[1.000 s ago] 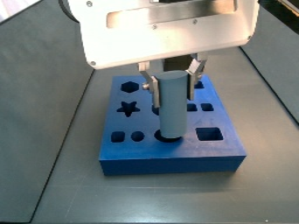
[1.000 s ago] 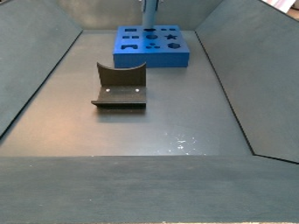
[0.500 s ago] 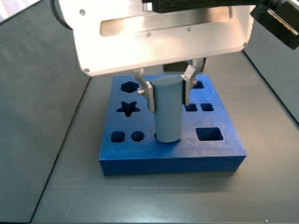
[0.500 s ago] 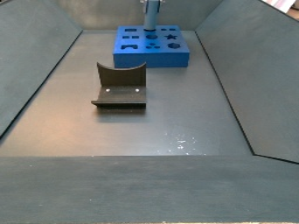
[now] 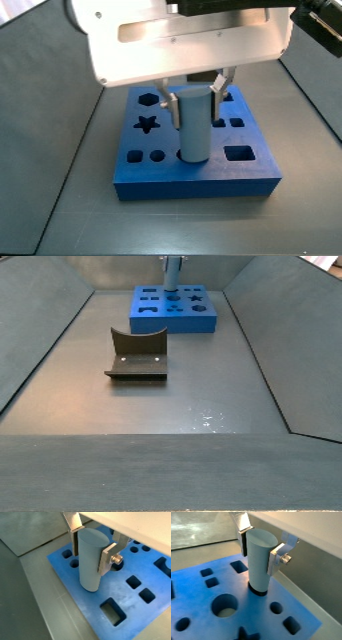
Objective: Pick up the oval object. Move up. Move to above the board. Insert the oval object.
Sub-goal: Insert the oval object.
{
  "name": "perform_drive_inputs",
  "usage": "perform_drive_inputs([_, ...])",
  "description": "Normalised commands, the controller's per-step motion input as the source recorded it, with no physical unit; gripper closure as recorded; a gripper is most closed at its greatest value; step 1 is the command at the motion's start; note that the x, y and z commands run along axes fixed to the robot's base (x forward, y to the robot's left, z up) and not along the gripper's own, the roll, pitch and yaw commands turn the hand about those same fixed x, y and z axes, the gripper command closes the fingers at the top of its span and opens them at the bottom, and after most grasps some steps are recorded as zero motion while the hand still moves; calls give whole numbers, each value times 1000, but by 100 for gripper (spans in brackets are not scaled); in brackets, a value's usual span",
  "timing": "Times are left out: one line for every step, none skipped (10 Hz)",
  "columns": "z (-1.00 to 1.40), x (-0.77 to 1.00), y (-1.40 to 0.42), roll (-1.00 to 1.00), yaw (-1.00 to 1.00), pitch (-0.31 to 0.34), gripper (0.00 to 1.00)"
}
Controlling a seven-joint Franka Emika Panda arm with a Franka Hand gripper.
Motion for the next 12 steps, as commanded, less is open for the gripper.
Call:
perform_drive_inputs([-34,0,0,60,0,0,100])
perform_drive_inputs([-211,0,0,426,9,-1,100])
perform_drive_inputs([-140,0,-37,500,34,0,100])
perform_drive_inputs([-100,0,0,466,54,0,100])
perform_drive_inputs([0,0,-83,293,49,0,100])
perform_drive_inputs([0,0,-234,347,17,0,100])
perform_drive_inputs([0,0,-371,450,9,0,100])
perform_drive_inputs([0,0,-483,436,0,-3,100])
perform_drive_inputs([23,0,-257,229,0,0,100])
perform_drive_inputs([0,0,-240,180,0,0,100])
perform_drive_inputs([-306,277,-357,411,-409,0,100])
perform_drive_inputs([-309,349,-40,383,-486,0,100])
